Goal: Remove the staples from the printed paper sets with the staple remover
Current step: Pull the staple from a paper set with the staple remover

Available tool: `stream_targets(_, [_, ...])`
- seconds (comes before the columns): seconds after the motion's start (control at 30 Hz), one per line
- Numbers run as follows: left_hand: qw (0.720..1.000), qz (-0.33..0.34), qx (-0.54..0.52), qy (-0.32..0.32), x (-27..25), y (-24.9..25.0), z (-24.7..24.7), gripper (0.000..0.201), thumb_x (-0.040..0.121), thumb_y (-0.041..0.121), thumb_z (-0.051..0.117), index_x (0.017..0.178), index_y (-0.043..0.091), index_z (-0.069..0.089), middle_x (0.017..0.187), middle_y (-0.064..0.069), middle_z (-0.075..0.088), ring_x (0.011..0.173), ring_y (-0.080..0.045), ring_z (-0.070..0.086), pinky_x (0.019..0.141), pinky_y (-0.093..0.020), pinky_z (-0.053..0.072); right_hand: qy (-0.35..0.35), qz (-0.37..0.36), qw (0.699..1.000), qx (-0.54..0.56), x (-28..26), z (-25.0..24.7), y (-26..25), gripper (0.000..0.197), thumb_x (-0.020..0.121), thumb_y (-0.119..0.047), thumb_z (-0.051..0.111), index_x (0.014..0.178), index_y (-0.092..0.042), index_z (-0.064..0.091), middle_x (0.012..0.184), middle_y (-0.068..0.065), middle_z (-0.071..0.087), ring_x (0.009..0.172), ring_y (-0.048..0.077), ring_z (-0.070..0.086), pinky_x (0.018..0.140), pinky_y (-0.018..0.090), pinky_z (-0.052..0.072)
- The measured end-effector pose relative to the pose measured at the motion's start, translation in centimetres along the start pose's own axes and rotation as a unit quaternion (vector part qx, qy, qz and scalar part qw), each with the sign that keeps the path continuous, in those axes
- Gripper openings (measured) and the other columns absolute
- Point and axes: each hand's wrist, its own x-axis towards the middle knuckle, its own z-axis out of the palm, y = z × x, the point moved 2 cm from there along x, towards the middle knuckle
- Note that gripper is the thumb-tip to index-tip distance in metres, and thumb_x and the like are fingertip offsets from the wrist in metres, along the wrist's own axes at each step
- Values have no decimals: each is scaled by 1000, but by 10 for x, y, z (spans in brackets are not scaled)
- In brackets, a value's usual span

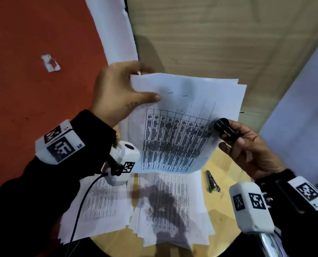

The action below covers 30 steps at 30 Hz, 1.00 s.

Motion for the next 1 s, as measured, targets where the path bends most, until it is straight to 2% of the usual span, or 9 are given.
stream_targets(0.07, [998,11,28,49,1,5,-6,77,51,40,84,123,29,58,78,13,60,72,-6,58,71,-24,47,4,2,1000,-6,0,1,-1,69,23,-32,96,88,-19,77,91,-2,73,77,4,68,65,17,55])
stream_targets(0.13, [997,25,55,40,-1,10,-8,82,51,41,84,127,31,54,85,10,64,82,-13,63,77,-29,51,11,5,1000,-7,-1,2,-2,70,23,-31,96,88,-18,76,90,-1,73,76,4,68,65,17,55])
stream_targets(0.23, [992,32,114,-43,-1,18,-8,68,47,66,71,104,29,68,87,3,70,90,-23,62,83,-47,50,14,6,1000,0,-1,2,-4,68,24,-30,95,88,-18,76,89,-1,73,76,4,68,66,17,55])
stream_targets(0.3, [986,21,115,-119,1,22,-7,68,46,70,64,92,21,73,79,-4,71,82,-27,64,75,-45,52,9,3,1000,-6,-2,4,-4,65,26,-30,95,88,-20,77,89,-2,73,77,4,68,66,17,55])
stream_targets(0.5, [975,-30,17,-219,4,21,-1,34,62,44,75,76,14,73,79,-15,72,67,-10,60,65,-32,53,34,-3,999,13,-3,10,-5,64,31,-24,93,91,-17,74,91,-2,73,73,5,67,59,16,53])
stream_targets(0.6, [970,-68,-18,-233,2,18,-2,34,61,46,74,77,16,72,83,-14,73,73,-17,68,74,-34,56,138,-53,989,22,2,12,-7,63,53,-2,76,111,-8,52,81,-3,69,61,3,60,46,13,45])
stream_targets(0.73, [969,-83,-14,-231,-1,20,-2,34,64,38,73,84,11,72,85,-15,73,75,-20,68,78,-48,56,230,-227,930,-177,3,32,-22,46,69,16,64,95,-16,45,84,-10,63,69,-3,61,57,12,47])
stream_targets(0.83, [966,-96,-23,-237,-5,25,-1,27,67,31,80,87,14,74,85,-12,74,79,-22,70,78,-48,56,119,-289,880,-357,6,70,-23,49,61,2,73,93,-23,45,92,-9,57,80,-6,58,73,12,46])
stream_targets(1.0, [967,-108,-43,-227,-7,32,1,22,60,31,73,77,16,74,81,-16,73,61,-10,62,59,-33,55,30,-335,751,-568,16,110,-18,39,61,-12,73,96,-12,54,91,-2,54,75,11,49,63,19,42])
